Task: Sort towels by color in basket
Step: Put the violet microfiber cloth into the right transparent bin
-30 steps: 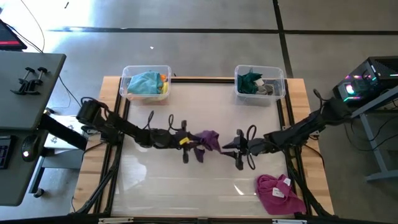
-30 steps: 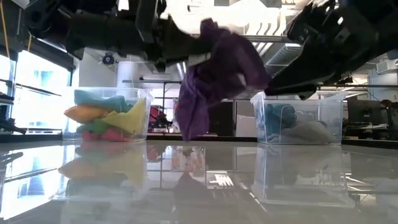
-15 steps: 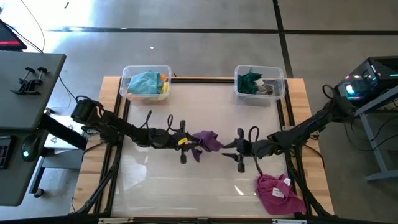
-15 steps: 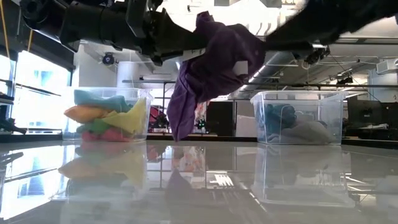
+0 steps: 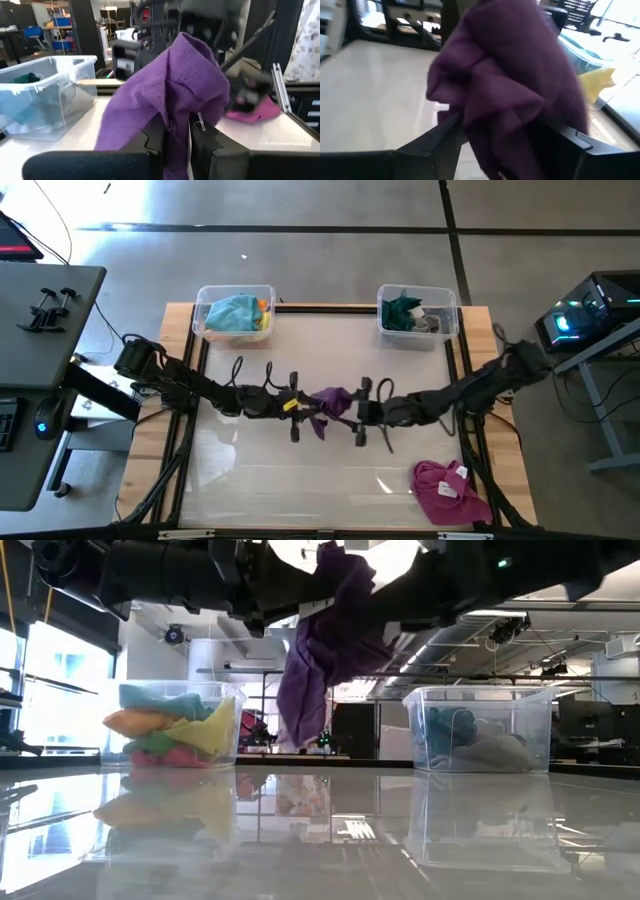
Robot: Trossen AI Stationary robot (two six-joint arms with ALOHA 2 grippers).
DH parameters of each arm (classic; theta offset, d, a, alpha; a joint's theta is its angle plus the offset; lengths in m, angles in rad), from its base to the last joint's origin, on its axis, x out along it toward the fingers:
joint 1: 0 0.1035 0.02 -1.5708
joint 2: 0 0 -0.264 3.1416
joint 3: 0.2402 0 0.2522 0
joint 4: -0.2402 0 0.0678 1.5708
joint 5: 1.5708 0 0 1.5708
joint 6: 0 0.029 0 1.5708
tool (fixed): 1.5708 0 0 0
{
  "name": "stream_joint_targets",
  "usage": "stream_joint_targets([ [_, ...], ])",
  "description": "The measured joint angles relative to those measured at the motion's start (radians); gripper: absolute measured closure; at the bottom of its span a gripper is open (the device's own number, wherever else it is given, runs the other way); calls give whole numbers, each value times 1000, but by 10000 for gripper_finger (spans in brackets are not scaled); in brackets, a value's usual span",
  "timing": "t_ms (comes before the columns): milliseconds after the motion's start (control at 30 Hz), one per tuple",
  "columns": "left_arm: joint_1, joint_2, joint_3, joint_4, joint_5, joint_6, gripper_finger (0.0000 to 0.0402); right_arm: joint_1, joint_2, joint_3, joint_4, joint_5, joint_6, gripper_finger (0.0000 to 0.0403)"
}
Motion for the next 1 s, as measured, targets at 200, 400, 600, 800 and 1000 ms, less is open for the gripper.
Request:
stream_joint_targets([
  [200, 0, 0, 0, 27, 23, -2, 362, -2, 152, 133, 9, 87, -75, 181],
  [400, -1, 1, 0, 22, 28, -18, 361, 0, 236, 218, 6, 131, -100, 233],
  [600, -2, 0, 2, 28, 81, -27, 313, 28, 217, 202, -14, 220, -100, 368],
  [800, -2, -32, 2, -80, 9, 28, 243, 67, 132, 195, -231, 335, 20, 378],
  [1000, -2, -88, 2, -358, -277, -61, 223, 104, -69, 195, -770, 474, 359, 393],
])
